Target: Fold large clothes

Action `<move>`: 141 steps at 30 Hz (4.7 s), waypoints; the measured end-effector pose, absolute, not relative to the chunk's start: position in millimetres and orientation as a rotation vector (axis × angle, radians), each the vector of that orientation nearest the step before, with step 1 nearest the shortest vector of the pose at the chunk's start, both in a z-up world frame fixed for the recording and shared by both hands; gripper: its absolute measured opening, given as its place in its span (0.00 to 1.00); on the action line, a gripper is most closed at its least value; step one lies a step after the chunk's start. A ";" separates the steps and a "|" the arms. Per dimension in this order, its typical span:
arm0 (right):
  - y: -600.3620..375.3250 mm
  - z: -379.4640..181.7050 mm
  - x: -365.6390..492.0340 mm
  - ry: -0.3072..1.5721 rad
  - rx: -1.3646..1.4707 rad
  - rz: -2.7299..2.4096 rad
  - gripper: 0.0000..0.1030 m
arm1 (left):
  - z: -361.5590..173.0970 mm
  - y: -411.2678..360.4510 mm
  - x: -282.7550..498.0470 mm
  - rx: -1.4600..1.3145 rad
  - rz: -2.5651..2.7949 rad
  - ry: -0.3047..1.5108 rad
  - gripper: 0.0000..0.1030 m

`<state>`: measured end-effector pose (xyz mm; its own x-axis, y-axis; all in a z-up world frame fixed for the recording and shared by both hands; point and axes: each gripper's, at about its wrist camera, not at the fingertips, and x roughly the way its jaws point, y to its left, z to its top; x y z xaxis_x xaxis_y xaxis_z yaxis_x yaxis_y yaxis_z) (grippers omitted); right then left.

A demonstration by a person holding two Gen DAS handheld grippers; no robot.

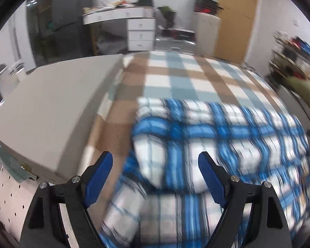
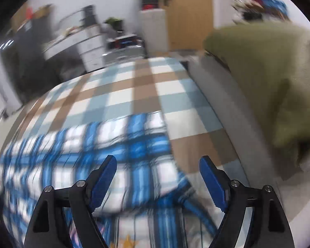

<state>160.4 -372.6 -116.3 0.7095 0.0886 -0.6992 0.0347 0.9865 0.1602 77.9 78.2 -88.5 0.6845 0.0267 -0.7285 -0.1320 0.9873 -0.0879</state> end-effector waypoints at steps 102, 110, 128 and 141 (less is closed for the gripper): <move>-236.7 -141.4 -43.1 0.700 -0.225 0.535 0.00 | -74.1 -8.8 -73.0 -0.066 -0.086 0.791 0.99; -258.6 -140.4 -51.3 0.784 -0.226 0.525 0.04 | -93.1 -10.0 -84.4 0.018 -0.126 0.864 0.99; -280.8 -117.1 -51.8 0.696 -0.087 0.531 0.56 | -109.6 37.4 -81.3 -0.120 -0.081 0.881 0.62; -285.5 -118.6 -48.9 0.705 -0.073 0.518 0.56 | -96.7 46.0 -88.4 -0.084 -0.078 0.796 0.01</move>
<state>-48.9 -285.5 -118.6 0.6408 0.4301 -0.6359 -0.4782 0.8716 0.1077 -88.4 46.0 -96.7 0.6967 -0.1015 -0.7101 0.0384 0.9938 -0.1044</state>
